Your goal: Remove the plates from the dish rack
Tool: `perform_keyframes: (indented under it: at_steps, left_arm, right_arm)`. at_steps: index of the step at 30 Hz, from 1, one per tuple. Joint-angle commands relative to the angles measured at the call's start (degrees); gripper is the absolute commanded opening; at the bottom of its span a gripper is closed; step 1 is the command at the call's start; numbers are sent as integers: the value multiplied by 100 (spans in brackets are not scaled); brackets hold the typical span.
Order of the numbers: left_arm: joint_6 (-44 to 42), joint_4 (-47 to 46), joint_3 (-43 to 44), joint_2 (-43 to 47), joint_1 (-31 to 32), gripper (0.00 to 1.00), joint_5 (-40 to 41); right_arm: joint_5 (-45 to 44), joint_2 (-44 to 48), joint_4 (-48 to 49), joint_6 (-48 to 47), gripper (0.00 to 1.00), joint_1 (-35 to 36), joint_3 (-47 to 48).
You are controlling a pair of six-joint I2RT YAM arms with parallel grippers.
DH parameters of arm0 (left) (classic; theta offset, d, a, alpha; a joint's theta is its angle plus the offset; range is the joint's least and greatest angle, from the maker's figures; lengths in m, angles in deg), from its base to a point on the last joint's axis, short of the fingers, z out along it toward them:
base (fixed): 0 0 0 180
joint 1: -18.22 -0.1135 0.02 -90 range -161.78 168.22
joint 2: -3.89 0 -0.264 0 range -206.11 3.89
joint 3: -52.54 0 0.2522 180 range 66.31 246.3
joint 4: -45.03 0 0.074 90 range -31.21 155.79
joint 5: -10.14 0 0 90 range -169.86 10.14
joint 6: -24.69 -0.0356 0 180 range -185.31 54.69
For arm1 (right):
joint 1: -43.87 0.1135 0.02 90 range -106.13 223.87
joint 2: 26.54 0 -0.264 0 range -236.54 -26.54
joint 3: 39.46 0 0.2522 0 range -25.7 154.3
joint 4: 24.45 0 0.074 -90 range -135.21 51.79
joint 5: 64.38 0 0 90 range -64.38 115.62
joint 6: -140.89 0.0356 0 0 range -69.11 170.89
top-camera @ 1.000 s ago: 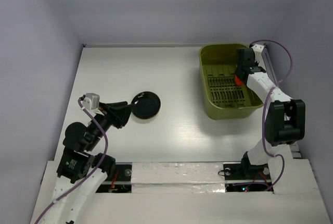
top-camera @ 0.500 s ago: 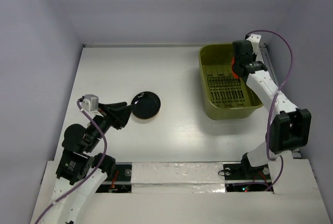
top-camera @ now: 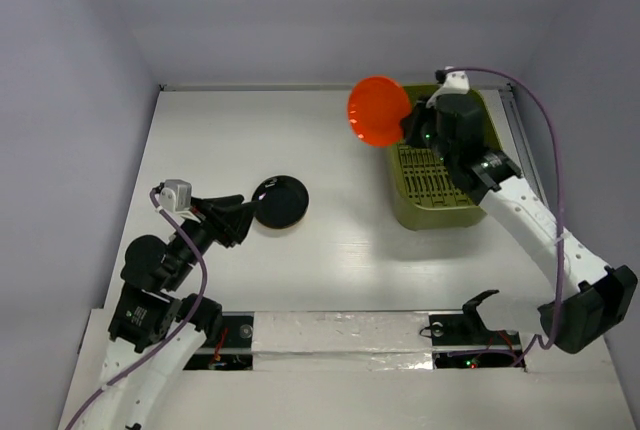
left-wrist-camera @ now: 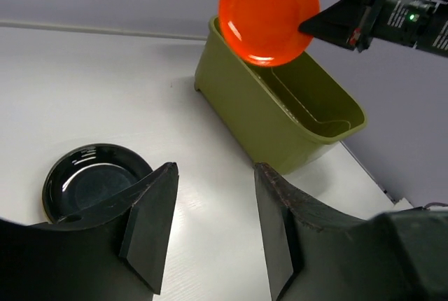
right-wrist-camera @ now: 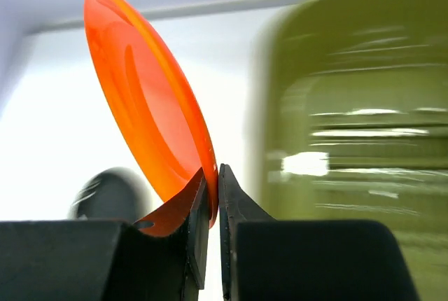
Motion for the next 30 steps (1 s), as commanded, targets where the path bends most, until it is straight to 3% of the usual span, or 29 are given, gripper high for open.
perform_keyframes:
  at_steps: [1,6,12,21,27,30]
  left_arm:
    - [-18,-204,73,-156,-103,45,49]
    - [18,-169,82,-358,-305,56,84]
    - [9,-152,91,-533,-464,67,111]
    - [44,-160,82,-753,-701,76,93]
    - [35,-204,64,-789,-754,77,5]
    - [27,-204,56,-771,-754,76,5]
  right_arm:
    - [1422,-275,1283,700,0,601,-534]
    - [2126,-1320,2196,1009,0,1385,-624]
    - [2724,-2506,2988,1413,0,1667,-580]
    - [2901,-3510,3069,1686,1,1720,-149]
    - [2839,-3774,2814,1695,8,1720,-18]
    - [2725,-3783,2700,1695,16,1773,-26]
